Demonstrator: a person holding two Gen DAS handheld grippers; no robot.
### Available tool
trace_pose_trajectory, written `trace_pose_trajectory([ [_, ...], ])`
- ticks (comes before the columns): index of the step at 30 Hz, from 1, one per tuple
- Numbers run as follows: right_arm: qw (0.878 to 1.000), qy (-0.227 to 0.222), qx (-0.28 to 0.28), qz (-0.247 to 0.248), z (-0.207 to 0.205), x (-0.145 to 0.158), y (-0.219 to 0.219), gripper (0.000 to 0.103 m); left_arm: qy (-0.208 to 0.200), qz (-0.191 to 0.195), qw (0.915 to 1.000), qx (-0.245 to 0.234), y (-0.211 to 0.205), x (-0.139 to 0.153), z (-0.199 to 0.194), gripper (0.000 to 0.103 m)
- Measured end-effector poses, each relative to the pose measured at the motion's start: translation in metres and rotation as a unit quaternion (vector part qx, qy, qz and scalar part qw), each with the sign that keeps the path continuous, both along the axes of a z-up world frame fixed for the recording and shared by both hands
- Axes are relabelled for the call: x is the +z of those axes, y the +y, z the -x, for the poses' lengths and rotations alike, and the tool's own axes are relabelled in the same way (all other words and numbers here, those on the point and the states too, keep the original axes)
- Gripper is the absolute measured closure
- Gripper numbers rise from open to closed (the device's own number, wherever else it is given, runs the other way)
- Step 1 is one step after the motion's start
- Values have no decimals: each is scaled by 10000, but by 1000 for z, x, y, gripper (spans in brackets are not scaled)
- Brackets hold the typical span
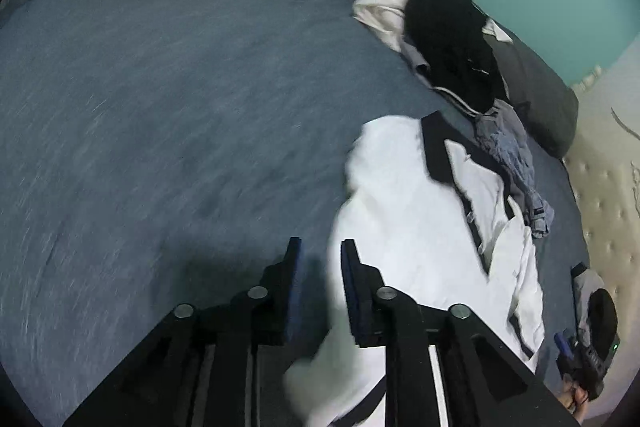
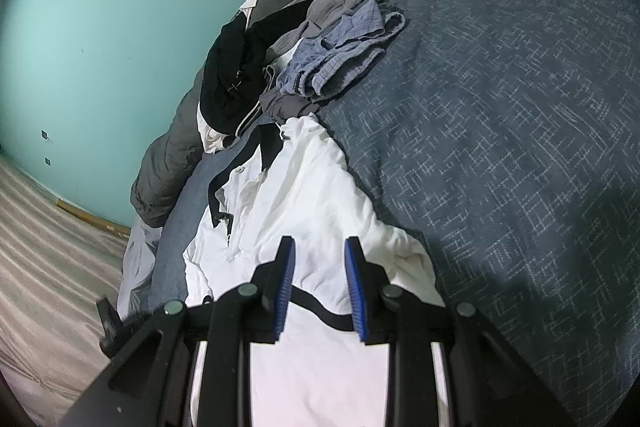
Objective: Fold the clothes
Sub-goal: 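Move the left gripper back over the polo toward the collar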
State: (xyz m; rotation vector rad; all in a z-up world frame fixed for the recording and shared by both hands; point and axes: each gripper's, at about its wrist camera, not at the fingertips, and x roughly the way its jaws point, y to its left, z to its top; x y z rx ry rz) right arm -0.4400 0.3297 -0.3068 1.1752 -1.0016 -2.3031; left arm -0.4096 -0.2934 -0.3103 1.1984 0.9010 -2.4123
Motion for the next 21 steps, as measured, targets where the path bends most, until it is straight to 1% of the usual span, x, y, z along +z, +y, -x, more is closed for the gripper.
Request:
trace_pose_trajectory([
  [2,10000,-12,-11,-13,1,-1,1,78,-96,-22,9999,-104,-1,-3,26,75],
  [5,10000,-38,-46,-28,3,-3,5,78,-155,14,9998,-128,-4,-8,55,74],
  [9,9999,-79,-89,-35,4,-7,9,78,-149,36,9999,-9,-9,-16,76,74],
  [15,9999,-143,-18,-61,4,-12,5,78,-117,15,9999,15,-15,-26,91,75],
  [17,9999,-142,-10,-69,4,-12,4,78,-228,128,9996,-51,-13,-29,97,90],
  [19,9999,-136,1,-80,3,-12,4,78,-310,290,9991,21,-15,-30,101,94],
  [20,9999,-134,3,-87,4,-12,3,78,-334,328,9989,92,-17,-31,101,98],
  [21,9999,-135,7,-91,4,-12,3,78,-360,364,9986,164,-20,-32,102,98],
])
